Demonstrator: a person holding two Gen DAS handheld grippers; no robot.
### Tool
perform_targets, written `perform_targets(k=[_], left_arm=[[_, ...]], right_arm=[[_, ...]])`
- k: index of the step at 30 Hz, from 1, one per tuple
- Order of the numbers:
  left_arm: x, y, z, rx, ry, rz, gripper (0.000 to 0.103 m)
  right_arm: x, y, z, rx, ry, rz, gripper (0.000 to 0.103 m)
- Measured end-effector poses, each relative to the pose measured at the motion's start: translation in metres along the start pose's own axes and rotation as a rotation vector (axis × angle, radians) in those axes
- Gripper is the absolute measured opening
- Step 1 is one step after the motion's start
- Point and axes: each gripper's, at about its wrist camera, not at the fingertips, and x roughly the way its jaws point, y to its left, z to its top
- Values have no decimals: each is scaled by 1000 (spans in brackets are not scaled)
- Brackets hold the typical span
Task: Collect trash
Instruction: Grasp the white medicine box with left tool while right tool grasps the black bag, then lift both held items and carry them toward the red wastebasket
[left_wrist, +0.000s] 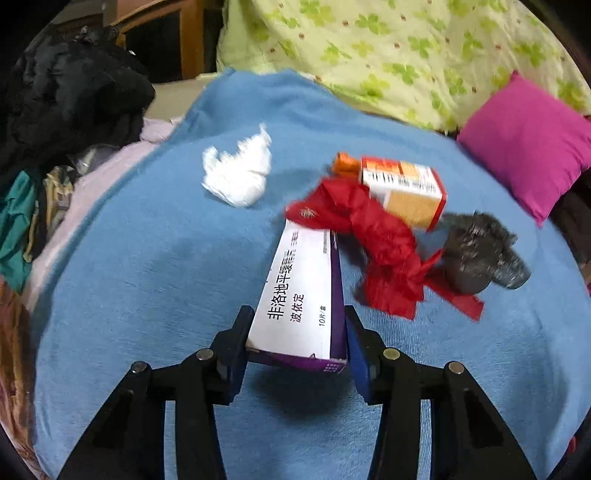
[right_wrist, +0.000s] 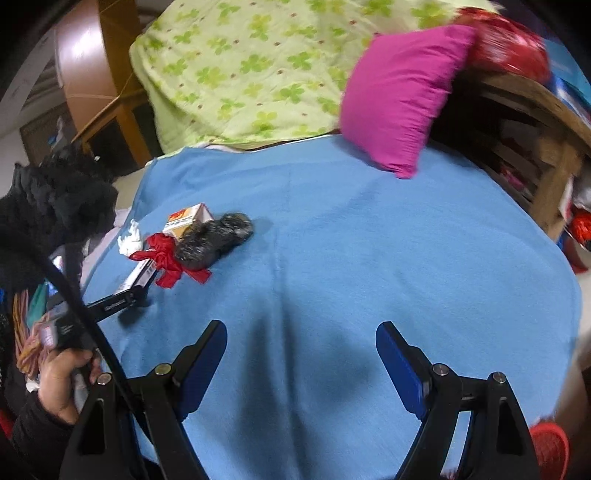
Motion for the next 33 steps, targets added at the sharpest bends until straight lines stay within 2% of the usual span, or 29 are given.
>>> perform_targets(k=[6, 10, 16, 18, 21, 22, 23, 27, 33], left_arm=[[-26, 26, -5, -52, -60, -15, 48], [-24, 44, -10, -105, -33, 0, 48], [-2, 44, -12, -127, 44, 43, 52], [2, 46, -12, -144, 54, 32, 56], [1, 45, -10, -143, 43, -4, 54], [3, 45, -11, -143, 50, -29, 48], [3, 46, -10, -145, 50, -35, 48], [-1, 45, -8, -148, 30, -70, 47], [-14, 40, -10, -133, -20, -53, 47]], right_arm=[[62, 53, 39, -58, 13, 68, 85], [106, 82, 61, -39, 25, 74, 85], [160, 114, 78, -43, 66, 17, 85], [178, 123, 81, -72, 96, -17, 85], [197, 122, 78, -78, 146, -44, 82], [201, 120, 76, -80, 160, -53, 57], [203, 117, 74, -82, 175, -59, 44], [185, 106, 70, -106, 158, -50, 44], [134, 85, 57, -143, 101, -54, 44]])
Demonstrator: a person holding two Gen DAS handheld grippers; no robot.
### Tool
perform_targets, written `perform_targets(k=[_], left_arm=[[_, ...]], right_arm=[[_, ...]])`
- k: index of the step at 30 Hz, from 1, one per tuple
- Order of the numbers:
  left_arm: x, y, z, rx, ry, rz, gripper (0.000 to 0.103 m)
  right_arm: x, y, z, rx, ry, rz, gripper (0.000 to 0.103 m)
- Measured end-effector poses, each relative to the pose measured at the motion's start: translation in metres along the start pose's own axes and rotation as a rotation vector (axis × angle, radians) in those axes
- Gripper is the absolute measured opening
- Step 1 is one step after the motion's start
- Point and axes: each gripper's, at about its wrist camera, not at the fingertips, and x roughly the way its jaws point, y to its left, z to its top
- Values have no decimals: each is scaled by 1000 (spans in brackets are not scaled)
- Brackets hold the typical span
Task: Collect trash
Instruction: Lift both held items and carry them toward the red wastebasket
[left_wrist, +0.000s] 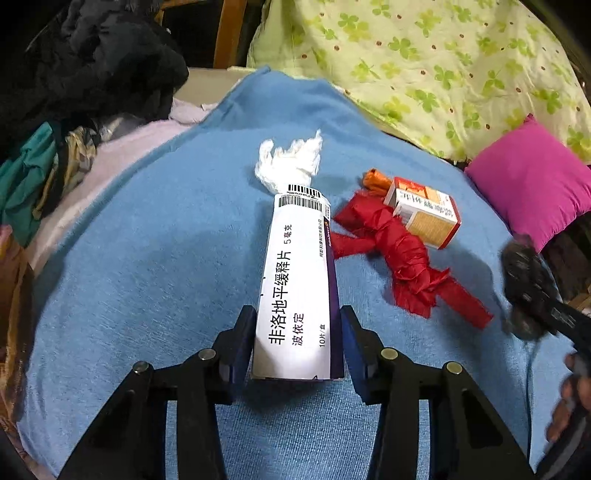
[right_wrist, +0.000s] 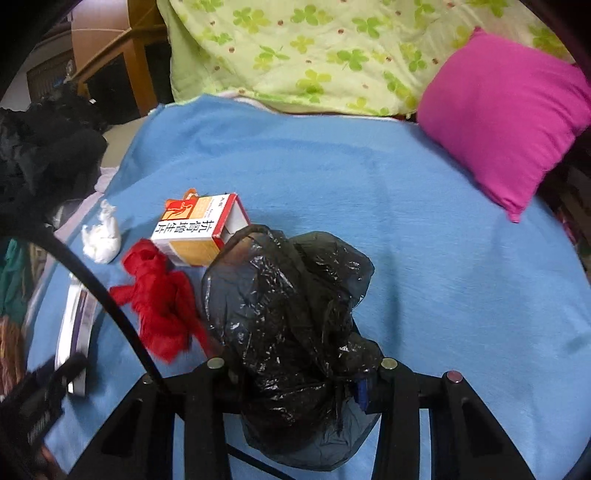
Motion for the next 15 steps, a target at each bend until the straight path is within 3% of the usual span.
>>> perform_targets(k=[6, 15], left_arm=[[-17, -11, -4, 48, -16, 26, 47], [-60, -30, -23, 78, -17, 3, 47]], right_arm=[[-49, -28, -33, 39, -42, -5, 44], [-80, -46, -64, 92, -62, 21, 44]])
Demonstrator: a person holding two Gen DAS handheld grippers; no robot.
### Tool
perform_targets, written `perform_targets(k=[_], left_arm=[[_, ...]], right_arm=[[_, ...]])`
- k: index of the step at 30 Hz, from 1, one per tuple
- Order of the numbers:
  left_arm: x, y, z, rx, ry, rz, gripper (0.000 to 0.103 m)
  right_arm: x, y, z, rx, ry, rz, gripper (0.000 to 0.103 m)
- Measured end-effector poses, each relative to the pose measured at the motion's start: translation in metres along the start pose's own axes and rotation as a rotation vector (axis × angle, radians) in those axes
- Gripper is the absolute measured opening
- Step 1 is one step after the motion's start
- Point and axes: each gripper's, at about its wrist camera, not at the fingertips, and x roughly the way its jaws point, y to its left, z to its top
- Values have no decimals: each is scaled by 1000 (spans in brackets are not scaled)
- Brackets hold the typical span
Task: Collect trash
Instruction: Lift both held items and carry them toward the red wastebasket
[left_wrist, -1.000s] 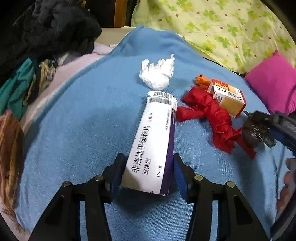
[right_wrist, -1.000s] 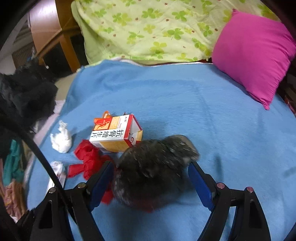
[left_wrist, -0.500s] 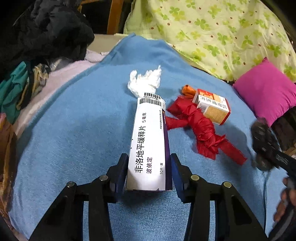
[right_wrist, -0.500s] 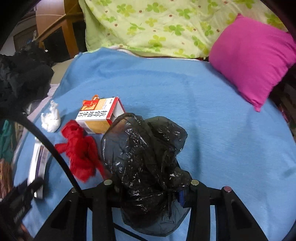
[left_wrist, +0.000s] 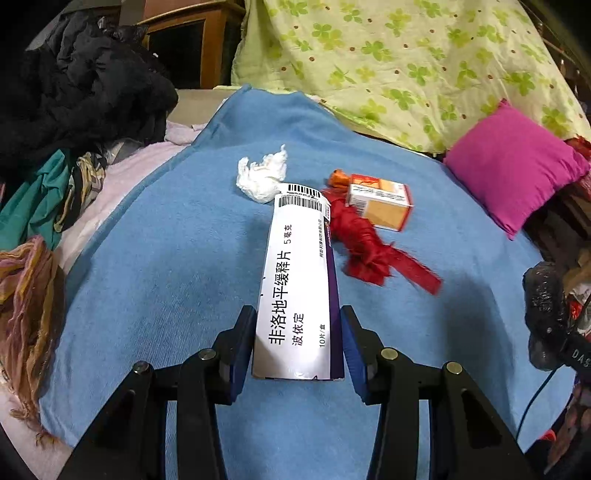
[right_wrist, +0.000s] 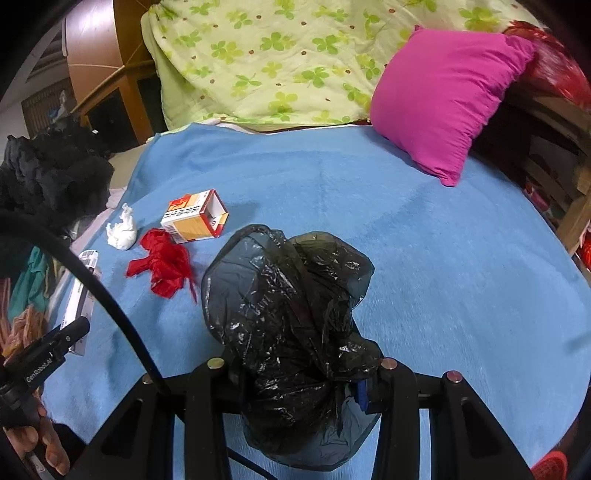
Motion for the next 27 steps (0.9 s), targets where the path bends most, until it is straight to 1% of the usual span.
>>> perform_targets(k=[3, 8, 16, 27], left_arm=[[-11, -9, -2, 16, -7, -10, 47], [-29, -35, -3, 70, -21, -31, 47], [-47, -79, -1, 145, -34, -86, 47], [-59, -125, -2, 230, -39, -139, 47]], right_arm=[[-9, -4, -8, 16, -10, 11, 44], [-28, -12, -18, 30, -38, 17, 44], [-61, -33, -21, 55, -86, -5, 44], [-81, -54, -31, 78, -115, -32, 44]])
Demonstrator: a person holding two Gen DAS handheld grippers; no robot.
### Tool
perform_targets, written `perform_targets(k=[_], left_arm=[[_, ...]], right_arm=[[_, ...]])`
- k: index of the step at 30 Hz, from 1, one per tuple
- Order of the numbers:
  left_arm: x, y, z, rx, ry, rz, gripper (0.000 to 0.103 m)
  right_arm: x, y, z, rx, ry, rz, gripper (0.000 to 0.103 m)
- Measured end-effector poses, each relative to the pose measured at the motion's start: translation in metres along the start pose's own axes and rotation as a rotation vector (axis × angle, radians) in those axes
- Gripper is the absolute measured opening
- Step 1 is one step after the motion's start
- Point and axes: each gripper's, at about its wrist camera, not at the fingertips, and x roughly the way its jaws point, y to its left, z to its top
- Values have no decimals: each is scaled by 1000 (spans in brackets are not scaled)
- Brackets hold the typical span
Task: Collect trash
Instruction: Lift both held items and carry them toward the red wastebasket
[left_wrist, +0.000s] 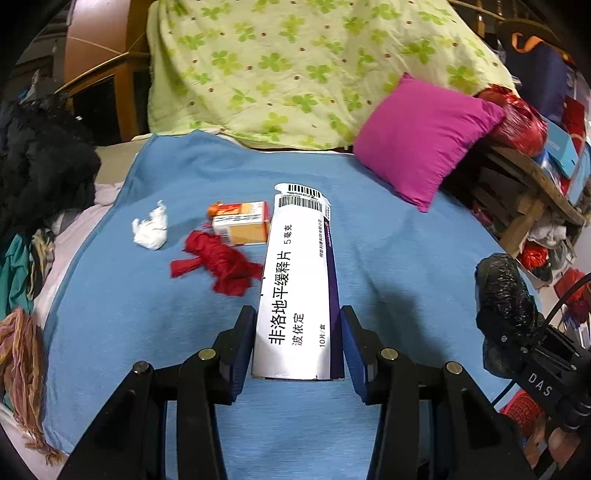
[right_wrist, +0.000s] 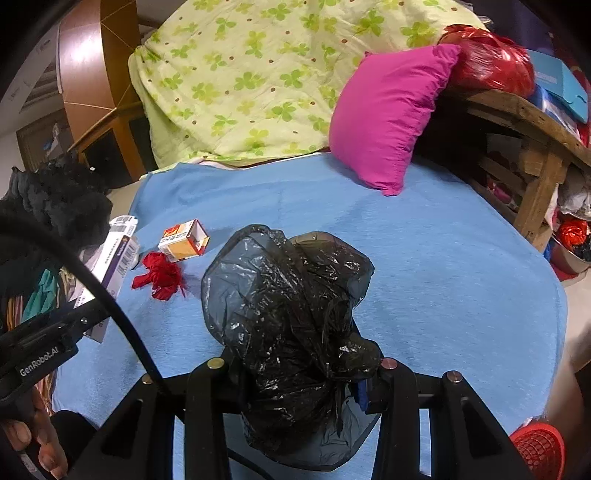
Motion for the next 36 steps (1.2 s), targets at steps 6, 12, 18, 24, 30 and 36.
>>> perform_targets(k=[6, 12, 18, 24, 30, 36], left_arm=[[-1, -21, 2, 33, 6, -26, 47], [-2, -37, 4, 66, 9, -46, 47], [-3, -56, 7, 105, 6, -73, 47], [-4, -83, 8, 144, 2, -117, 47], [-9, -110, 8, 184, 0, -172, 47], [-12, -142, 2, 234, 8, -232, 47]], right_arm=[[-9, -11, 0, 17, -15, -7, 44], [-17, -25, -1, 36, -26, -22, 44], [-31, -43, -4, 64, -43, -49, 44], [-52, -74, -9, 116, -65, -99, 44], [-75, -103, -20, 163, -78, -155, 44], [-101, -137, -48, 233, -69, -224, 44]])
